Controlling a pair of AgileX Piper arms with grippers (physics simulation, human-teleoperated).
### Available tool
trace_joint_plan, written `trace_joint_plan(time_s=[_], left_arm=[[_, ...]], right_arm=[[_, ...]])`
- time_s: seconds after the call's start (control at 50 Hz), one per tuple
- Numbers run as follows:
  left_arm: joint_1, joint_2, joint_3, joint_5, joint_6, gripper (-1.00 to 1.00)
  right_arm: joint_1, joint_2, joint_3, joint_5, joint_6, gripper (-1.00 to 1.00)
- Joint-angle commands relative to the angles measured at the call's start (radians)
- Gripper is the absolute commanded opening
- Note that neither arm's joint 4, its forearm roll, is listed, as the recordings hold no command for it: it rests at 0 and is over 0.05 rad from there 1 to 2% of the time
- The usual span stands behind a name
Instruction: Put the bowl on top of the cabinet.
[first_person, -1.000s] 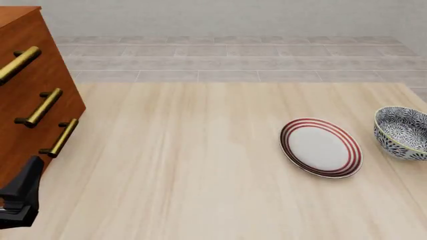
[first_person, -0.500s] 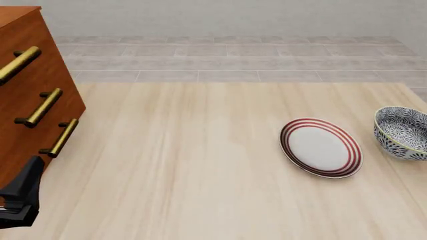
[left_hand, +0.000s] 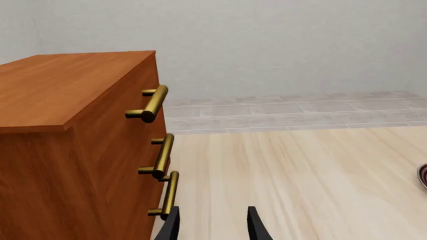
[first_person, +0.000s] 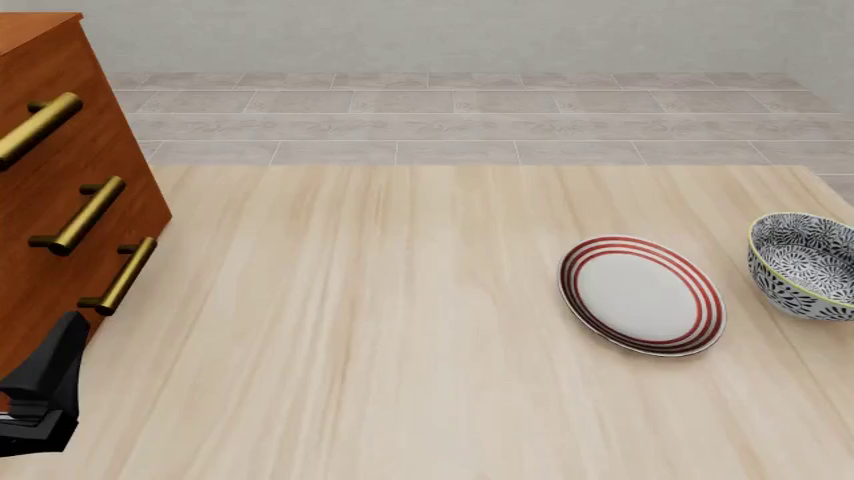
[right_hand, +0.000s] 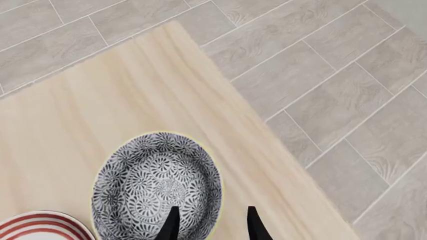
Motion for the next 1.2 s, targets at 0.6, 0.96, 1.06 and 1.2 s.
trace_joint_plan(time_s=[0.6, 0.96, 1.06, 1.2], left_arm=[[0.002, 0.01, 0.0, -0.008, 0.003, 1.0], [0.004, 0.015, 0.001, -0.01, 0.005, 1.0], [0.005, 0.017, 0.001, -0.011, 0.005, 1.0], [0.005, 0.021, 0.001, -0.015, 0.006, 1.0]], right_arm=[[-0.007, 0.189, -0.049, -0.046, -0.028, 1.0], [-0.007, 0.26, -0.061, -0.068, -0.05, 1.0], [-0.002, 0.28, -0.067, -0.07, -0.05, 1.0], [0.001, 0.301, -0.07, -0.076, -0.05, 1.0]])
